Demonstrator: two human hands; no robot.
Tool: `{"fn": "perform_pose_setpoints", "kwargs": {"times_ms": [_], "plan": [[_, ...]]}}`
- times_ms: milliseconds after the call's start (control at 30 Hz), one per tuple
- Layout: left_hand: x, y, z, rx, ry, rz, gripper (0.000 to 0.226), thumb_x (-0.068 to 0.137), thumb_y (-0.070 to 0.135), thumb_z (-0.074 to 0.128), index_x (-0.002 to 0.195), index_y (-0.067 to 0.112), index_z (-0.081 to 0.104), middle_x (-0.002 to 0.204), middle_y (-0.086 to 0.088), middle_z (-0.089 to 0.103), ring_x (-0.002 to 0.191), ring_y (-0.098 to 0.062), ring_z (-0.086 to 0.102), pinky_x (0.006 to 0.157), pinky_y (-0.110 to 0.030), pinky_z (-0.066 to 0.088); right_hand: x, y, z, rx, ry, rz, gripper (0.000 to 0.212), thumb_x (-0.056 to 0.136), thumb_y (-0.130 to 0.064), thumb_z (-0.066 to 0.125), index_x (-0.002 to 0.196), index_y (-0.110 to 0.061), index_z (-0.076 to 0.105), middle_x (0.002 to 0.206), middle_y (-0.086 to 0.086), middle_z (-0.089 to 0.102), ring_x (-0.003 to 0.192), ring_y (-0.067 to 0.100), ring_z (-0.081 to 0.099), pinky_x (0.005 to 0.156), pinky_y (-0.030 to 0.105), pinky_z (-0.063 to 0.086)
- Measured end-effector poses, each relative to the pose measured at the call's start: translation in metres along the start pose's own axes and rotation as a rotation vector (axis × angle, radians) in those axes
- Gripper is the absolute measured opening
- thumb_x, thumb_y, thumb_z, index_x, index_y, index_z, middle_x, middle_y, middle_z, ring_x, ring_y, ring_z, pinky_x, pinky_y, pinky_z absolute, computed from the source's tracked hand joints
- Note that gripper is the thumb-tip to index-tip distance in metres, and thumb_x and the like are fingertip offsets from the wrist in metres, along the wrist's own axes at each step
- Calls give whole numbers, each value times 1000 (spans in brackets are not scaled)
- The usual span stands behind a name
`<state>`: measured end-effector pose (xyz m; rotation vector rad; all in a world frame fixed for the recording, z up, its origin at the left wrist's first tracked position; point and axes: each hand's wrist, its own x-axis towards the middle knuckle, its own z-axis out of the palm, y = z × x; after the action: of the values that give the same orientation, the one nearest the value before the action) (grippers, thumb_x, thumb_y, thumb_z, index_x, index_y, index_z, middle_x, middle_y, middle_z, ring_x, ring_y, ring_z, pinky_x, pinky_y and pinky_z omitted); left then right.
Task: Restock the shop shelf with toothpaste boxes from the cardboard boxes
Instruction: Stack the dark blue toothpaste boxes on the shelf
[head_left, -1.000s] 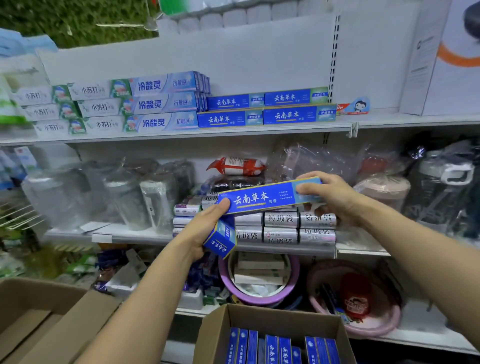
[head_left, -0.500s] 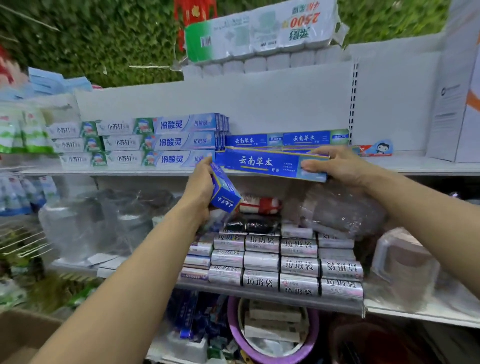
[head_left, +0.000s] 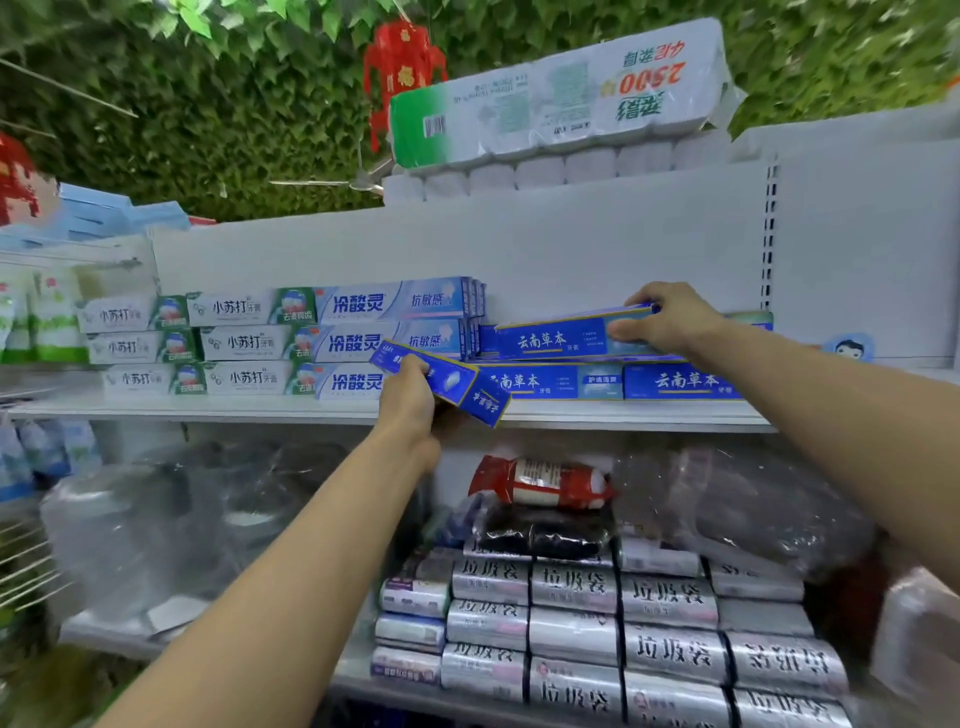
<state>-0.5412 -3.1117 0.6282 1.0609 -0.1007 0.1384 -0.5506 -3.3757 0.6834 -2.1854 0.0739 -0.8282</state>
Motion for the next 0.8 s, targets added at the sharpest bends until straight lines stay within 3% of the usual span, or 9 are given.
{"fn": "perform_pose_setpoints", "kwargs": {"times_ms": [133,300,400,500,600,667,733,800], "plan": [[23,-9,-2,-15,-49,-15,10,92,7,50,84,12,53,58,-6,57,59,-20,56,49,-34,55,26,8,13,-204,13,0,41,82,-31,72,118,-16,61,117,5,58,101,21,54,86,30,44],[39,-21,5,-100,-71,-17,8,91,6,62,92,9,54,82,-13,62,78,-27,61,59,-46,60,51,17,29,-266,-3,14,44,85,-29,70,125,-15,60,133,8,55,120,28,51,96,34,41],[40,-30,10,-99,-73,8,13,91,6,62,102,7,55,86,-13,64,79,-27,62,59,-43,61,63,25,41,-245,-11,25,45,85,-20,69,128,-13,57,134,9,53,120,27,52,96,33,42],[41,-39,16,-89,-64,51,35,90,6,63,123,4,51,97,-14,65,80,-27,64,53,-37,59,74,33,51,-306,-28,-1,43,87,-5,59,129,-13,55,137,11,50,121,29,50,100,36,43],[39,-45,21,-72,-30,82,45,88,9,67,129,4,48,104,-16,66,78,-27,65,55,-35,58,74,35,48,-332,-43,-17,43,87,0,53,129,-10,56,137,10,52,124,29,49,99,32,41],[35,-48,25,-66,-9,104,50,86,10,70,130,5,47,110,-19,66,76,-25,66,55,-34,57,69,36,43,-333,-44,-53,42,90,-4,52,131,-10,55,137,12,51,125,29,47,98,30,39],[30,-49,31,-62,-2,127,53,84,11,73,129,6,47,114,-21,66,79,-25,67,56,-34,57,61,34,38,-348,25,-128,38,93,-21,55,130,-15,56,132,13,52,125,31,46,100,35,39],[23,-51,39,-57,-6,149,54,83,9,74,129,6,46,114,-20,66,85,-27,68,54,-33,57,49,26,35,-263,55,-235,28,93,-36,54,112,-18,65,109,8,61,109,25,54,89,34,45]]}}
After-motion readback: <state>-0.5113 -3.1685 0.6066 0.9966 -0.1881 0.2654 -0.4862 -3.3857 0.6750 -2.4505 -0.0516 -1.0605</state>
